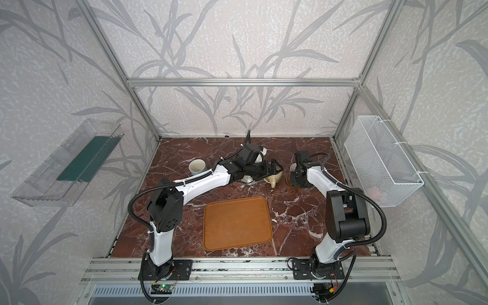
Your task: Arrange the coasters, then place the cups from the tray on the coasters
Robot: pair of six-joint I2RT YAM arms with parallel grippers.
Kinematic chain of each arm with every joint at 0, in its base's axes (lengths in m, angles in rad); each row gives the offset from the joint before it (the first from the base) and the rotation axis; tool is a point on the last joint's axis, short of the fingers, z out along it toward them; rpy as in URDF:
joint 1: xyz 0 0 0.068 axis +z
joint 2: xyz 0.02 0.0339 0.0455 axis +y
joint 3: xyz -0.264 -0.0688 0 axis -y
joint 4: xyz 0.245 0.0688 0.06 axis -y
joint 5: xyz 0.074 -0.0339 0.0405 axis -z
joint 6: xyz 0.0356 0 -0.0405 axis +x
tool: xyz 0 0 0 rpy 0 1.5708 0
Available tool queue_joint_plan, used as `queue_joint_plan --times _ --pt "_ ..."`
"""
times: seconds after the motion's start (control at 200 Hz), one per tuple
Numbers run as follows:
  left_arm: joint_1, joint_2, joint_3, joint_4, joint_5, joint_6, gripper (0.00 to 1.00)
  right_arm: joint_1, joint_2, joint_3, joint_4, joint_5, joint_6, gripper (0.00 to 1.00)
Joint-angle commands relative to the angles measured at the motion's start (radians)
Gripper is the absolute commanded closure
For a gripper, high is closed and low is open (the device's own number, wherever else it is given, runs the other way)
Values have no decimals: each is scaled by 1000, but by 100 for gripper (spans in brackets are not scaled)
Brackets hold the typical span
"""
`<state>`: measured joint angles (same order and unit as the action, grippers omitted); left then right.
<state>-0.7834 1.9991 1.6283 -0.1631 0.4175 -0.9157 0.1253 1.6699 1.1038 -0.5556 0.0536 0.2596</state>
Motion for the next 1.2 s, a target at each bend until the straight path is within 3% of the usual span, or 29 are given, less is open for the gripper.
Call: queue_joint_plan --times 0.0,0.09,0.315,0.575,0.81,0.92,0.955,1.035,1.065,1.195 --pt "2 -62 -23 14 -20 18 2 4 -1 -35 12 -26 10 88" --pt "4 -69 -34 23 -20 16 2 4 -12 -65 36 -19 15 82" --pt "3 -75 -55 63 -4 -12 2 4 -18 -66 18 -6 14 80" --pt "3 -104 -73 54 -13 5 2 4 -41 -52 -5 -3 23 66" --pt "1 -219 -144 60 -87 52 2 4 -188 -63 -53 10 51 36" --pt "4 -322 -249 105 -135 88 2 5 -291 -90 -87 5 63 29" --pt "3 -356 -284 102 -155 109 2 6 -322 -103 -99 -1 67 19" --pt "6 -442 -370 96 -205 151 2 8 -407 -144 -108 -7 76 16" --pt "7 -474 -402 81 -226 175 2 8 -438 -165 -105 -9 80 8" --pt "16 -630 -542 -6 -352 292 1 10 -560 -261 -67 -9 85 7"
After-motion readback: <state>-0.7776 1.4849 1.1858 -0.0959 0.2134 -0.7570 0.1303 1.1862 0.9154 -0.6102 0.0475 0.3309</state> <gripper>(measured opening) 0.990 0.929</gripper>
